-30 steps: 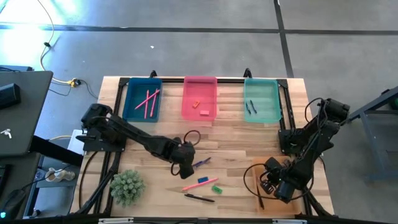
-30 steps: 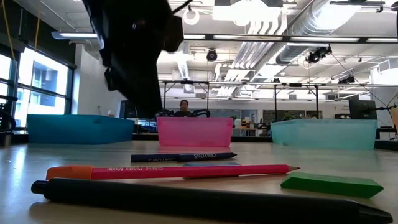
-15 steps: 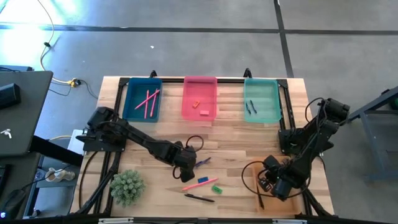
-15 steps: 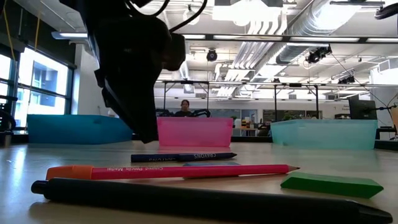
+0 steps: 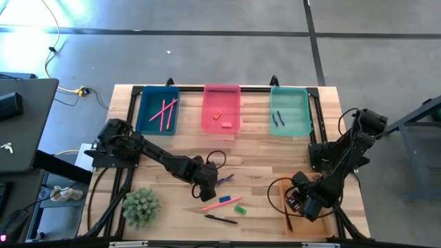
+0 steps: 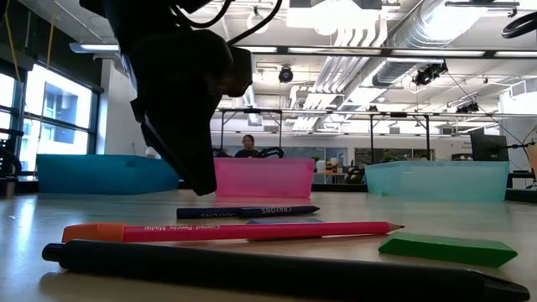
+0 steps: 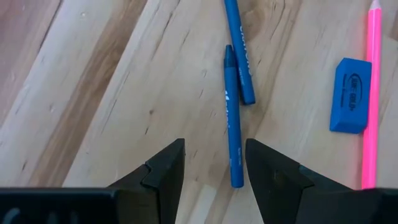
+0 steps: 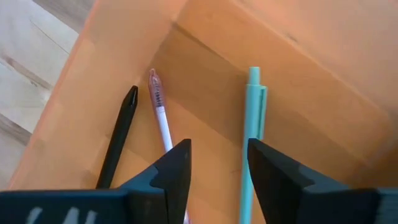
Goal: Sort crayons/erasers/pens/pencils in bins
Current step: Put the blue crayon into the green bin
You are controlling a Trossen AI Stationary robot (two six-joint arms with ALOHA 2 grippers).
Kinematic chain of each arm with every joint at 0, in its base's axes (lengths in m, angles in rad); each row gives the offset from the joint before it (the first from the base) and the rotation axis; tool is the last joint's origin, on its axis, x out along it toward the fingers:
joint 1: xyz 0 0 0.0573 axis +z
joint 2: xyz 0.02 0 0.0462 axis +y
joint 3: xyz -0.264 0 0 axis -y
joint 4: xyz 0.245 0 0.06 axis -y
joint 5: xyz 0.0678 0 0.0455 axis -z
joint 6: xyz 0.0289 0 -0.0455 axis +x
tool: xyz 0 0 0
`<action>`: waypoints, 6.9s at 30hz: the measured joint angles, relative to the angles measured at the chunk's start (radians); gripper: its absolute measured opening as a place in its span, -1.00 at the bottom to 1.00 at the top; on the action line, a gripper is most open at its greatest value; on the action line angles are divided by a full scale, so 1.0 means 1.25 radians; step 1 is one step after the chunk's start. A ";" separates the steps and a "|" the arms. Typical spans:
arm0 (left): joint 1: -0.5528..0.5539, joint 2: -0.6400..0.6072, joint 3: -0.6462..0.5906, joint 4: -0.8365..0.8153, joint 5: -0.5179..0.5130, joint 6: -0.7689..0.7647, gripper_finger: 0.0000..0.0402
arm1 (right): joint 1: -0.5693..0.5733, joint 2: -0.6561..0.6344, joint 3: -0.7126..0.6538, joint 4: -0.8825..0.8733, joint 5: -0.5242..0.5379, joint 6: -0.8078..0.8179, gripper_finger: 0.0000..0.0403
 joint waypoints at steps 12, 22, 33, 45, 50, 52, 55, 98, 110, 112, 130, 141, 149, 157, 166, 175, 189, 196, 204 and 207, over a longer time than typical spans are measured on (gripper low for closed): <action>-0.005 0.007 0.000 0.004 -0.002 0.000 -0.22 | 0.000 0.000 0.000 0.000 0.000 0.000 -0.25; -0.004 0.035 -0.001 0.035 0.000 0.000 -0.22 | 0.000 0.000 0.000 -0.011 0.003 0.021 -0.25; -0.004 0.063 0.003 0.025 -0.018 -0.039 -0.39 | 0.000 0.000 0.000 -0.016 0.004 0.021 -0.25; -0.004 0.065 0.002 0.003 -0.045 0.040 -0.95 | 0.000 -0.011 0.018 -0.015 0.014 0.014 -0.25; -0.003 0.062 0.001 0.002 -0.016 0.042 -0.96 | 0.000 -0.039 0.042 -0.014 0.063 -0.025 -0.25; -0.002 0.053 0.000 0.002 -0.005 0.042 -0.98 | 0.000 -0.053 0.050 -0.009 0.087 -0.050 -0.25; 0.004 0.039 -0.002 0.006 0.004 0.042 -0.99 | 0.000 -0.073 0.066 -0.004 0.127 -0.085 -0.25; 0.144 -0.121 -0.001 0.713 0.169 0.193 -1.00 | -0.133 -0.121 0.199 0.201 0.622 -0.661 -0.25; 0.144 -0.121 0.000 0.777 0.169 0.280 -1.00 | -0.197 -0.121 0.199 0.337 0.677 -0.833 -0.25; 0.144 -0.121 0.000 0.778 0.169 0.285 -1.00 | -0.202 -0.121 0.199 0.358 0.698 -0.836 -0.25; 0.149 -0.121 0.000 0.778 0.190 0.288 -1.00 | -0.285 -0.121 0.199 0.501 0.638 -0.952 -0.26; 0.188 -0.121 0.000 0.769 0.229 0.293 -1.00 | -0.328 -0.123 0.199 0.502 0.564 -0.956 -0.93; 0.215 -0.121 -0.001 0.763 0.234 0.295 -0.90 | -0.356 -0.123 0.199 0.495 0.561 -0.935 -0.89; 0.239 -0.122 0.001 0.723 0.225 0.383 -0.59 | -0.390 -0.121 0.198 0.485 0.548 -0.895 -0.95; 0.311 -0.137 0.001 0.633 0.279 0.429 -0.21 | -0.437 -0.121 0.198 0.426 0.554 -0.812 -0.95; 0.406 -0.201 0.000 0.514 0.317 0.523 -0.11 | -0.501 -0.121 0.198 0.402 0.542 -0.809 -0.95; 0.507 -0.293 0.000 0.362 0.311 0.583 -0.13 | -0.689 -0.121 0.198 0.195 0.519 -0.808 -0.94; 0.518 -0.293 0.000 0.320 0.305 0.529 -0.13 | -0.853 -0.128 0.198 0.022 0.459 -0.815 -0.94; 0.517 -0.293 0.000 0.316 0.283 0.523 -0.13 | -1.112 -0.152 0.198 -0.032 0.267 -1.010 -0.94; 0.515 -0.293 0.000 0.316 0.243 0.523 -0.13 | -1.212 -0.150 0.193 -0.020 0.156 -1.083 -0.94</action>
